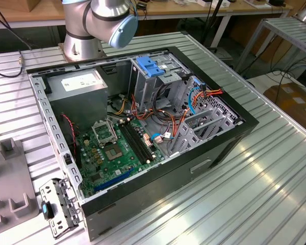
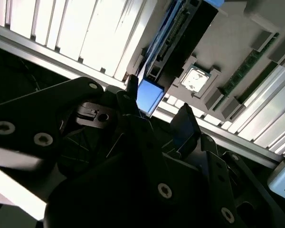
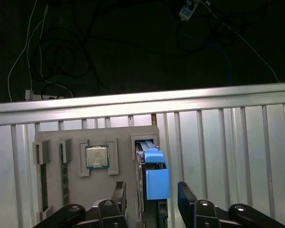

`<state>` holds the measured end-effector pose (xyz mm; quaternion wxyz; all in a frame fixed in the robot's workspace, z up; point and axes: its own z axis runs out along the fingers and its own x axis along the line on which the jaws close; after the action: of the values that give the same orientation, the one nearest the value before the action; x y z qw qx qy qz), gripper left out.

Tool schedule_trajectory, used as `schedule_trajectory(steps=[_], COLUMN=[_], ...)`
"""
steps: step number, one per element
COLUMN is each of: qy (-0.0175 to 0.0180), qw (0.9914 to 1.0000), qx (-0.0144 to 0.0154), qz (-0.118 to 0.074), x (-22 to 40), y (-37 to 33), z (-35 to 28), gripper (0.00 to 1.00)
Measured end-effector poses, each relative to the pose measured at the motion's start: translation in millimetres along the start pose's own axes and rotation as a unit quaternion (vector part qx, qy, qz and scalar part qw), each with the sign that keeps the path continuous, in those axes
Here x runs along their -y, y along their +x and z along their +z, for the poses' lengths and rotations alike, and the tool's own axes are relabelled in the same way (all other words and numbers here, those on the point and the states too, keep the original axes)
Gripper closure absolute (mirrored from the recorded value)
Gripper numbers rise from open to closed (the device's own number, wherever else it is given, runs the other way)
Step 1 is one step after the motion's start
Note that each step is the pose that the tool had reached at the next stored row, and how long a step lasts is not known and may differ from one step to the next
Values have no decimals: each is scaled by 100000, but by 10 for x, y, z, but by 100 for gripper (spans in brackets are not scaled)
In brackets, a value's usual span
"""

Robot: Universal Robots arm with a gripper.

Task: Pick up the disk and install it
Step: 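Pick up the disk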

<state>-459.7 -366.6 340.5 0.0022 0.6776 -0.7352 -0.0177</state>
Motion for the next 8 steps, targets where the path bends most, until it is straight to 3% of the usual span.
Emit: schedule_trajectory(steps=[8], qy=[17], qw=[100000], qx=[9], qz=[-9], x=[-86], y=[1], z=[171], gripper=[44])
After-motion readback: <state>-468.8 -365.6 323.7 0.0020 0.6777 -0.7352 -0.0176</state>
